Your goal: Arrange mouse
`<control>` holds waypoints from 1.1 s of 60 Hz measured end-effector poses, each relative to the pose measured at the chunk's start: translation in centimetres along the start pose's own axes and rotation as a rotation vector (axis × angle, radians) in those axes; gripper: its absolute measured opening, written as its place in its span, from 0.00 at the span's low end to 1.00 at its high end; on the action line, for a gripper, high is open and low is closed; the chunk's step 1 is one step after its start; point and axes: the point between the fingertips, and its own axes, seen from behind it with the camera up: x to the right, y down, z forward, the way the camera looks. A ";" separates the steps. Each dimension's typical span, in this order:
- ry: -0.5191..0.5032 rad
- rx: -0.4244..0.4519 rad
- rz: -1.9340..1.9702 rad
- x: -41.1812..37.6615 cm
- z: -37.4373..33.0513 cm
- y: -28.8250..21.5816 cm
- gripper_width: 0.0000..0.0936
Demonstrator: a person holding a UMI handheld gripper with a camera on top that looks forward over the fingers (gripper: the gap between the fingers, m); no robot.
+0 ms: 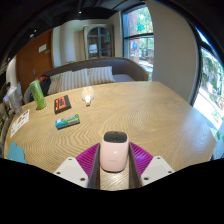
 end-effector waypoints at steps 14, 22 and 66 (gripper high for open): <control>0.047 -0.108 0.067 0.2 0.1 0.2 0.50; 0.060 -0.124 0.110 -1.5 -1.5 -0.7 0.45; -0.165 -0.141 -0.140 -40.1 -12.0 11.3 0.47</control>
